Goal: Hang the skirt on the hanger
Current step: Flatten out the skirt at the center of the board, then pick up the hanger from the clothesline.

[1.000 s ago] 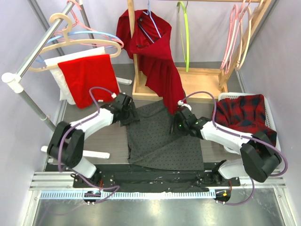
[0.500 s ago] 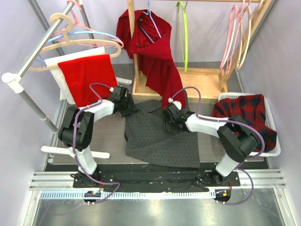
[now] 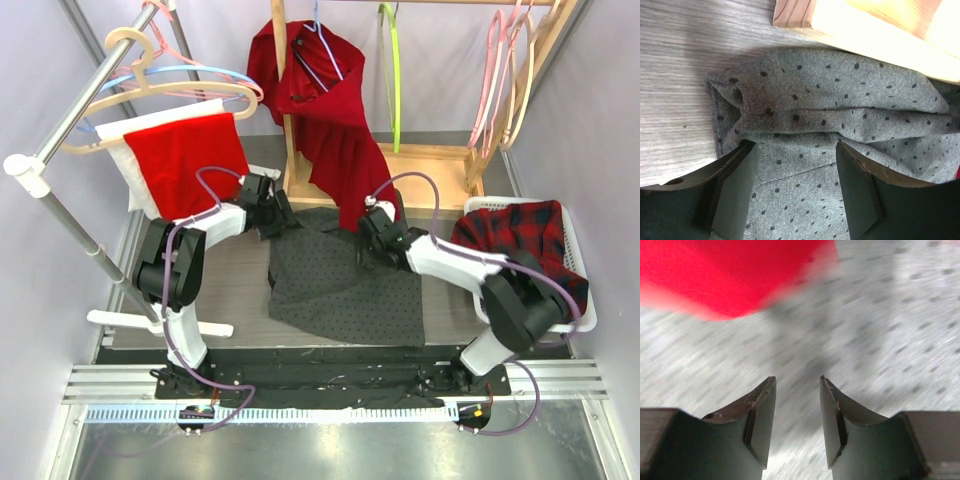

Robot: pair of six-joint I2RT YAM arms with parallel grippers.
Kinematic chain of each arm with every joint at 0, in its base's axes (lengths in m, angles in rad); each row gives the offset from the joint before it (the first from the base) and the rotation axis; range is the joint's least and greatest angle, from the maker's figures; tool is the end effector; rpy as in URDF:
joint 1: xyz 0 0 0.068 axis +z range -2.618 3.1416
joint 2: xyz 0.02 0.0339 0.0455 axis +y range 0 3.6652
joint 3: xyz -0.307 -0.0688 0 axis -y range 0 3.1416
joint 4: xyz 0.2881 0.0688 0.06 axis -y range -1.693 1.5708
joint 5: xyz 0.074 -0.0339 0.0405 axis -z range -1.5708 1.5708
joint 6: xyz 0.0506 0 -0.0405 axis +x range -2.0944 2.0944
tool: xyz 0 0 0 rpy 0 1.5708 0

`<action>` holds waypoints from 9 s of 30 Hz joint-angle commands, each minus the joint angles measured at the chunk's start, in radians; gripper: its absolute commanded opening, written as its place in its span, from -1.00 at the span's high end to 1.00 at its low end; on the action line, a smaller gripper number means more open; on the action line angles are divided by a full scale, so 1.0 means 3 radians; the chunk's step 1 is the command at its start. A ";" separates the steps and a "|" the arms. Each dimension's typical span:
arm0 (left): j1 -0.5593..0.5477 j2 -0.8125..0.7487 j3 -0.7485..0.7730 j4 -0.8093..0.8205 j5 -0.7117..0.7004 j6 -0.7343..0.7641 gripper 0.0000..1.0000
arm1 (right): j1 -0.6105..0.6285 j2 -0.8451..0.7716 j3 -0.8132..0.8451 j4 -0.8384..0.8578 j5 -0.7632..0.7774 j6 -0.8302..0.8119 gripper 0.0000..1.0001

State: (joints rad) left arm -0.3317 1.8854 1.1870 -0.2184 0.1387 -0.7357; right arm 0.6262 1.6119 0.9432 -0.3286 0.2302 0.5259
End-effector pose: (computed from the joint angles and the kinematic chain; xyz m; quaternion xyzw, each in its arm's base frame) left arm 0.4229 -0.1531 0.1676 -0.1677 0.9300 -0.2195 0.2425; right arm 0.3007 0.2032 0.1852 -0.0153 0.9533 0.0607 0.2956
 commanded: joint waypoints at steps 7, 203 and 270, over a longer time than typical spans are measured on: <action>0.0032 -0.0093 -0.0167 0.0068 0.0095 0.0064 -0.33 | 0.1270 -0.0899 -0.0332 0.0139 -0.0164 0.0185 0.45; -0.0122 -0.3074 -0.1364 -0.0647 0.0177 0.0305 -1.00 | -0.1258 -0.0669 0.3651 -0.1466 0.0475 -0.0761 -0.23; -0.0122 -0.2946 -0.1400 -0.0555 0.0300 0.0223 -0.98 | -0.1627 -0.1716 0.2533 -0.1579 -0.0888 -0.0444 0.98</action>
State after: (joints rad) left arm -0.3725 0.9966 0.7425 -0.4282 0.2100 -0.6685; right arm 0.1410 1.2354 1.8378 -0.7860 0.1722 0.3042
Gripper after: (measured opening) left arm 0.987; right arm 0.112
